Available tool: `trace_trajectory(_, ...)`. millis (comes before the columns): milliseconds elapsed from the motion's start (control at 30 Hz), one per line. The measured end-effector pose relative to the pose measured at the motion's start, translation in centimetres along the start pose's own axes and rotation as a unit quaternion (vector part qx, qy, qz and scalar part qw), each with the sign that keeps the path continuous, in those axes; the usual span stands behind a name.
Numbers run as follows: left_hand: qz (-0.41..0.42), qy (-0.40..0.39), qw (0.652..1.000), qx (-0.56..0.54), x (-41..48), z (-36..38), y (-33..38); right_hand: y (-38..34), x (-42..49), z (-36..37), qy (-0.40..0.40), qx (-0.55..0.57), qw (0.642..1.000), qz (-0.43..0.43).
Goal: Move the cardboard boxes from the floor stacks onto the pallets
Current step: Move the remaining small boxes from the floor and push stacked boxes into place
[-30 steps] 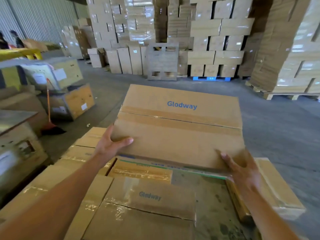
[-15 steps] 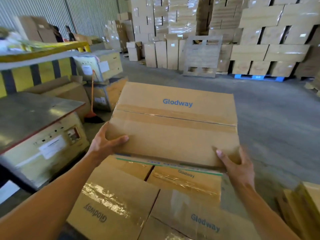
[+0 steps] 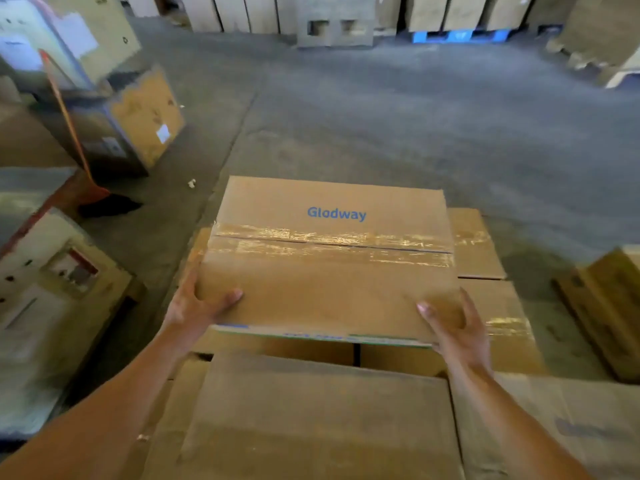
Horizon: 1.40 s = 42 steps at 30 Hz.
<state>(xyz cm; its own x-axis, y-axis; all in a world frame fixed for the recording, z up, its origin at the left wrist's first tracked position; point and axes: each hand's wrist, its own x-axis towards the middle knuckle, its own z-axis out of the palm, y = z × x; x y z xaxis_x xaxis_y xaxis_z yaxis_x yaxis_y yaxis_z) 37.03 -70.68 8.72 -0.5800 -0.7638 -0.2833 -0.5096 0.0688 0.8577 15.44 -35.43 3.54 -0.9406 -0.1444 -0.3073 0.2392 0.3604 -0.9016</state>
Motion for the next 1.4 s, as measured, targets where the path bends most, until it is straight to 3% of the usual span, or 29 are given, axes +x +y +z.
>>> trace_trajectory(133,-0.042,-0.007,0.998,0.041,3.7,0.1,-4.9,1.8,-0.4,3.7,0.009,-0.062,0.997,0.036)
trace_trajectory(333,-0.06,-0.059,0.996,0.0,4.7,1.4,-10.8,2.8,-0.8,6.1,0.018,-0.184,0.981,0.057)
trace_trajectory(633,-0.033,-0.057,0.995,-0.073,4.6,2.1,-12.4,3.1,-1.7,7.4,0.023,-0.271,0.959,0.083)
trace_trajectory(900,-0.071,-0.056,0.993,-0.079,3.6,0.4,-15.2,4.4,-1.9,8.6,0.008,-0.292,0.953,0.083)
trace_trajectory(1400,-0.078,-0.052,0.996,-0.006,2.2,1.5,-15.2,6.7,-0.2,6.1,-0.01,-0.487,0.871,0.063)
